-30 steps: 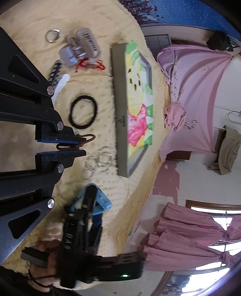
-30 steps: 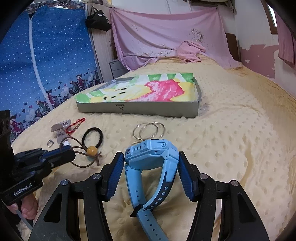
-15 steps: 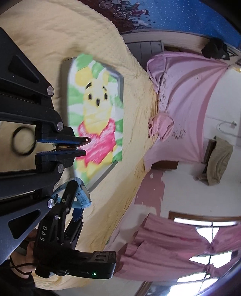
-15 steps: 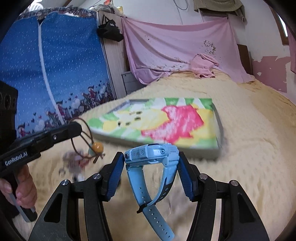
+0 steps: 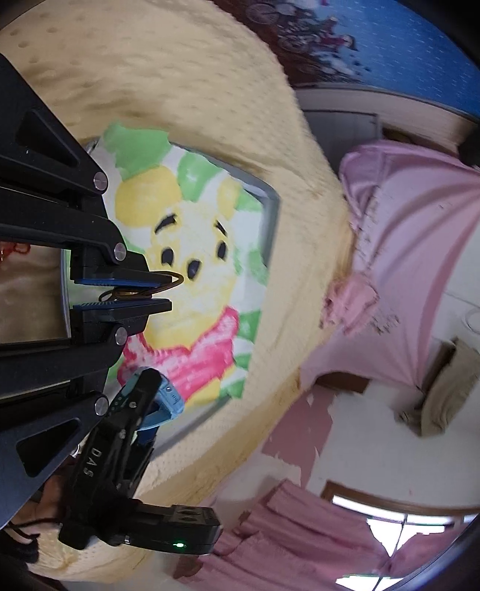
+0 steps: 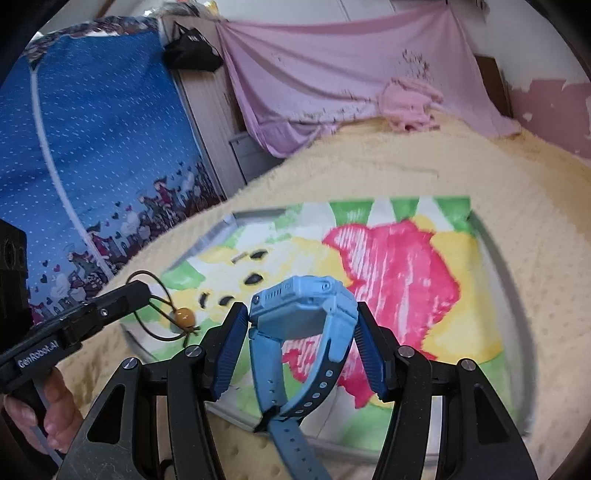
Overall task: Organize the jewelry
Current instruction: 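Carry the watch with the right tool while the left tool carries the cord, releasing both into the tray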
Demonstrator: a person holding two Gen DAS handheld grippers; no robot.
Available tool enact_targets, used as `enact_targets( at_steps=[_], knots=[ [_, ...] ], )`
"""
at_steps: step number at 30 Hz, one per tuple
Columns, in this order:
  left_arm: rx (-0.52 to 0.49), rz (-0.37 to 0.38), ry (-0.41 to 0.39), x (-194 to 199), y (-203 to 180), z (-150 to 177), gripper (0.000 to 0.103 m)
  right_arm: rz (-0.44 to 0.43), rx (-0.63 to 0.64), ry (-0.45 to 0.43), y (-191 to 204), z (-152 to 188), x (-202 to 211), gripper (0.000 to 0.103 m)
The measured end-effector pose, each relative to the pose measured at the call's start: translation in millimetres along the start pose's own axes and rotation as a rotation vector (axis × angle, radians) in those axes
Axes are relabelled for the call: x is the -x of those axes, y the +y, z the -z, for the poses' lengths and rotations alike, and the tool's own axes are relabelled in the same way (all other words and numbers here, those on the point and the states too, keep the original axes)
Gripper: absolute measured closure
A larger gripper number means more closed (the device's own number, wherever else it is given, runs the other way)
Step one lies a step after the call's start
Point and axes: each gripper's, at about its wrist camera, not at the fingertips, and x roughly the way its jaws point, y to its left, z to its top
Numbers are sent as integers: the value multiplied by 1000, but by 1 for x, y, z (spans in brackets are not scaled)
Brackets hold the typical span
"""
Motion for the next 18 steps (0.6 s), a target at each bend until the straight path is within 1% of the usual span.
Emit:
enact_targets(
  at_steps=[4,6,8,10,12,14,16,17,18],
  knots=[
    [22,-25,64,-10,5,1,96,-4,-10,40,-1,7,-13,50],
    [25,-36,96,-14,7,3,96,8,0,38,1,7,-13,50],
    [29,-29,119,-15,8,8,95,18,5,36,0,6,-9,50],
    [37,-23,121,-12,8,12,95,28,3,22,-2,7,-3,49],
    [50,-18,103,-6,8,14,95,37,0,-10,-4,9,8,46],
    [57,-14,65,3,7,16,93,46,7,-51,-5,11,23,33],
    [52,-17,38,10,4,18,83,51,18,-98,-5,15,39,32],
    [50,-20,23,14,2,19,73,55,20,-111,-5,15,45,32],
    [47,-24,1,20,0,21,52,62,24,-134,-5,16,54,31]
  ],
)
